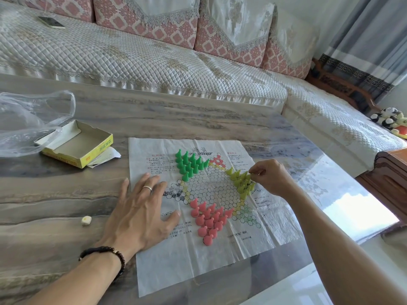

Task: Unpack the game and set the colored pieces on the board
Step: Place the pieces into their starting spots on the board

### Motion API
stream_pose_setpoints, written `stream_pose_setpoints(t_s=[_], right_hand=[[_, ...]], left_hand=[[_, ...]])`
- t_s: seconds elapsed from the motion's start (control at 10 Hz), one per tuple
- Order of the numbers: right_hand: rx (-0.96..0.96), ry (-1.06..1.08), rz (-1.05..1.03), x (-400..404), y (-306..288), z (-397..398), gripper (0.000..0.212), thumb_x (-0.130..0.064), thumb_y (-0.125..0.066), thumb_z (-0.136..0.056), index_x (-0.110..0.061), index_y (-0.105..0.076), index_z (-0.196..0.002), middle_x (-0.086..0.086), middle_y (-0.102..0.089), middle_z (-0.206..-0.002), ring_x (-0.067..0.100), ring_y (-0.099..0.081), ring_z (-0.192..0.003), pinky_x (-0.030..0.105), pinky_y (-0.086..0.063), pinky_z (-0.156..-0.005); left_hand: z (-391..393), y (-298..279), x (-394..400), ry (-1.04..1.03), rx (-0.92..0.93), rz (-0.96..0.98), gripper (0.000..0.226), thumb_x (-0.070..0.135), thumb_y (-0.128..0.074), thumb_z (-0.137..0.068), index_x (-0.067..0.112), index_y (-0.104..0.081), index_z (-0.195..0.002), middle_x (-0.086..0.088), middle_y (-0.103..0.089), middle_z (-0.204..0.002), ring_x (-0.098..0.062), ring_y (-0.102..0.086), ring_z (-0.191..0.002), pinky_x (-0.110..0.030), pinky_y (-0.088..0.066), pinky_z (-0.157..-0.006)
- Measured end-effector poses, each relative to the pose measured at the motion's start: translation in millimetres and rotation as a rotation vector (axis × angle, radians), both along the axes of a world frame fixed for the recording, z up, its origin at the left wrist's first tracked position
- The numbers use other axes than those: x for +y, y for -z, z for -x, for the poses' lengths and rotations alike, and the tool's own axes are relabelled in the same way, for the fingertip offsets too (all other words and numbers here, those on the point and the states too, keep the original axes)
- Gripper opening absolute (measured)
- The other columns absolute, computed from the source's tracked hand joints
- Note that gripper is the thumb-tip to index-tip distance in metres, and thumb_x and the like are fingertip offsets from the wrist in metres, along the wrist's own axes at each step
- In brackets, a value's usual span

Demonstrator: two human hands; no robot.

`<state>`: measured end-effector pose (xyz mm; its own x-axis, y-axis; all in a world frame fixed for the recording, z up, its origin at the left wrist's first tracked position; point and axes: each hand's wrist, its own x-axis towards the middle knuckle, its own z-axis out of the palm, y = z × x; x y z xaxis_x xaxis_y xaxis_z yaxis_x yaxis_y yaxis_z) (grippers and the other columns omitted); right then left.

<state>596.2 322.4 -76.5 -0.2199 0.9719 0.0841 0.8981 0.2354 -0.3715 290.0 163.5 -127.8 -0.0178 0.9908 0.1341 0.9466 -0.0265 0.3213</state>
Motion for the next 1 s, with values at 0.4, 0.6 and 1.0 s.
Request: stream_pose_setpoints(t_s=[0.4, 0.6, 1.0], right_hand=[[-0.084, -0.022, 0.052, 0.0, -4.0, 2.1, 0.008, -0.009, -0.07, -0.084, -0.016, -0.073, -0.087, -0.009, -0.068, -0.074, -0.001, -0.064, -0.07, 0.011, -0.048, -0.064], [-0.105, -0.003, 0.052, 1.9, -3.6, 0.9, 0.025, -0.004, -0.067, -0.084, -0.01, -0.069, -0.107, -0.004, -0.069, -0.085, 0.002, -0.062, -0.075, 0.012, -0.046, -0.069], [-0.13, 0.22, 0.025, -16.9, -6.3, -27.6, 0.022, -0.014, -0.074, -0.081, -0.012, -0.072, -0.102, 0.0, -0.066, -0.078, 0.013, -0.062, -0.066, 0.024, -0.047, -0.058]], left_hand=[[-0.5, -2.5, -0.9, 0.003, -0.012, -0.006, 0.08, 0.07, -0.028, -0.079, 0.026, -0.029, -0.146, 0.003, -0.022, -0.158, -0.013, -0.003, -0.148, -0.048, -0.002, -0.119], [0.0, -1.9, -0.8, 0.005, -0.016, -0.012, 0.08, 0.07, -0.029, -0.079, 0.025, -0.03, -0.146, 0.003, -0.023, -0.157, -0.014, -0.005, -0.148, -0.049, -0.003, -0.119], [0.0, -0.3, -0.4, 0.004, -0.023, -0.011, 0.08, 0.069, -0.029, -0.079, 0.025, -0.03, -0.146, 0.003, -0.023, -0.158, -0.014, -0.005, -0.148, -0.048, -0.003, -0.119]])
